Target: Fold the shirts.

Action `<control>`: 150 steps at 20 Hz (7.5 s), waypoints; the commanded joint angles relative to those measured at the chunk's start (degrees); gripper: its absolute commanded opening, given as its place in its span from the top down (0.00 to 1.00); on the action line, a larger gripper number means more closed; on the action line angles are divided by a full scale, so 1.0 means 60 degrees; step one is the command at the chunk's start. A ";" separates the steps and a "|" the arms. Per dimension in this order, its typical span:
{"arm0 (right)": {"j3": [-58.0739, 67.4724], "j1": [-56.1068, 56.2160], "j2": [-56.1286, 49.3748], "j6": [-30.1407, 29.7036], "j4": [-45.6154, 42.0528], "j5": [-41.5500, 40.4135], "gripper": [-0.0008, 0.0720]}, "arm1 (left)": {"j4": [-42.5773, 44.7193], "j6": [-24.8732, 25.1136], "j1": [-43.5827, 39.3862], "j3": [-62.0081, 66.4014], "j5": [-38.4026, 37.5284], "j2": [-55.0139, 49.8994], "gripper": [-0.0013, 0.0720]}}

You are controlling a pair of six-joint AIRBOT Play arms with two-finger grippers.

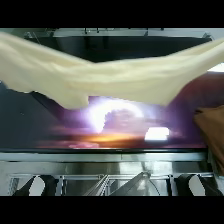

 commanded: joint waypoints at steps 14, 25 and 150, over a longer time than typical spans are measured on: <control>0.1060 0.3337 -0.3530 0.1778 -0.5275 -0.2630 0.97 | 0.2550 -0.0667 -0.3038 -0.1665 -0.0423 -0.4965 0.95; 0.1086 0.4728 -1.0098 -0.0401 -0.3949 -0.7468 0.97 | 0.3078 -0.2524 -0.3665 0.4754 -0.0022 -1.4852 0.95; -0.0481 0.5275 -1.0102 0.3173 -0.5304 -0.3891 0.60 | 0.5850 -0.4280 -0.5723 0.2557 0.0353 -1.1318 0.49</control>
